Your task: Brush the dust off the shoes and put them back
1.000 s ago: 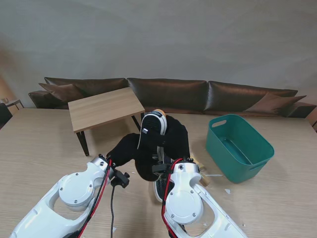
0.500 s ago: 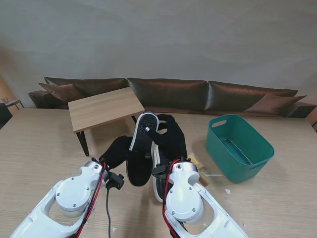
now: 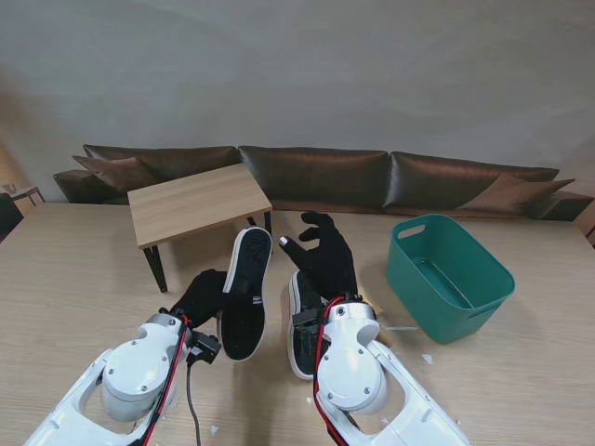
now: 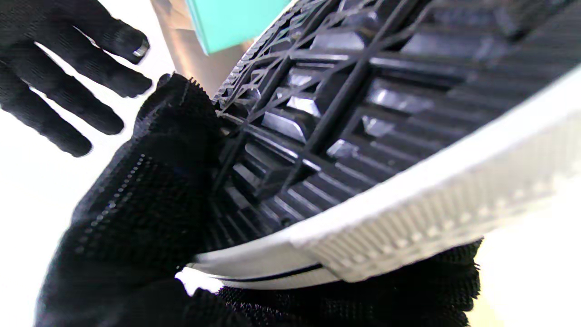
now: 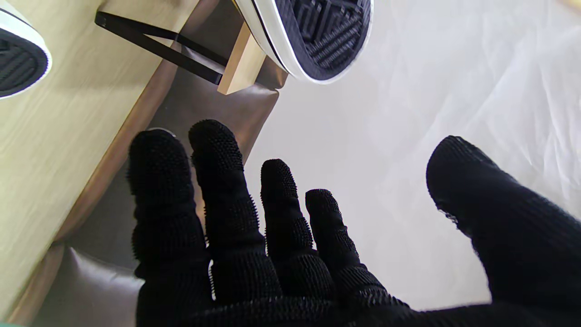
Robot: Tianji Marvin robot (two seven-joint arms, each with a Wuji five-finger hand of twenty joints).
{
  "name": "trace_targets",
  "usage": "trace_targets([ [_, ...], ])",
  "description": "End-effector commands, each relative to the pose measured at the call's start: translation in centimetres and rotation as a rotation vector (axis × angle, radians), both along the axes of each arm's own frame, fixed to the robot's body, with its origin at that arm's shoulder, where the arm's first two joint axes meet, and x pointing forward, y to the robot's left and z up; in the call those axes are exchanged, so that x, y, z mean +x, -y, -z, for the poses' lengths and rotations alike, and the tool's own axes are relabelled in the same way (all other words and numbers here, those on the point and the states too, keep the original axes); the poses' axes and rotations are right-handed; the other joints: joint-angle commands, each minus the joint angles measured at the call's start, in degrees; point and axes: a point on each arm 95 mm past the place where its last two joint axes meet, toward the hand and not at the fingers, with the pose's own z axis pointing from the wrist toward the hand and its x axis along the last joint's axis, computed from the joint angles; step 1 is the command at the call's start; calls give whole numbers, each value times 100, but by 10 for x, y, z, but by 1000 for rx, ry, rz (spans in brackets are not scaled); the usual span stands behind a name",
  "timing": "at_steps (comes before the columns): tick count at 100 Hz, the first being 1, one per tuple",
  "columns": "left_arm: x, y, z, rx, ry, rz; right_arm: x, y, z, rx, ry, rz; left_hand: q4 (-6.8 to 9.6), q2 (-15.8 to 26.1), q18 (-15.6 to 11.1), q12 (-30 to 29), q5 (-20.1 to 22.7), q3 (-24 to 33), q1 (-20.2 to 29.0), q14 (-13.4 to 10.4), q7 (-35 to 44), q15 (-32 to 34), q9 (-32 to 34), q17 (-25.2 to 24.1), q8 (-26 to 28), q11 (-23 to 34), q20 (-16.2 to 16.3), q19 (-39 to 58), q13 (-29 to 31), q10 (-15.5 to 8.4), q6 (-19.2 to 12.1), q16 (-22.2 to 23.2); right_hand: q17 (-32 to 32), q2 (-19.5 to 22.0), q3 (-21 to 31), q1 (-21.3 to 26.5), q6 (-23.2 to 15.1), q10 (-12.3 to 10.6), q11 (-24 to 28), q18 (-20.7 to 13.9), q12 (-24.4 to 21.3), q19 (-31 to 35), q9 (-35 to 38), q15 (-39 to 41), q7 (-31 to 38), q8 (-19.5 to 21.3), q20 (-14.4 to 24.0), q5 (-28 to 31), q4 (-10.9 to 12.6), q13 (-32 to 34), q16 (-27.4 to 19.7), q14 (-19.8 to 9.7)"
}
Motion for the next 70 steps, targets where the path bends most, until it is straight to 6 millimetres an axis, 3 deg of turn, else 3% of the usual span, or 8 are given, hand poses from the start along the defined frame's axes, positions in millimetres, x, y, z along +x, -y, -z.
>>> trace_targets([
  [1, 1, -1, 8, -5, -33, -9, -3, 3, 10, -16, -22, -21, 365, 791, -124, 107, 226, 1443, 1478, -970, 489, 1008, 200, 196, 189, 231, -76, 161, 480, -187, -465, 138, -2092, 171, -173, -167, -154, -73, 80, -245, -77, -111, -101, 39, 98, -96, -20, -100, 182, -64, -55, 9],
  [70, 39, -12, 54, 118, -267, -88, -3, 24, 49, -21, -127, -72, 413, 826, -55, 358, 233, 1353, 1567, -974, 417, 914, -131, 96, 102, 101, -24, 220, 464, 37, -398, 213, -2128, 225, -125, -221, -168, -46, 36, -235, -91, -93, -140, 46, 80, -154, -20, -57, 196, -93, -73, 41],
])
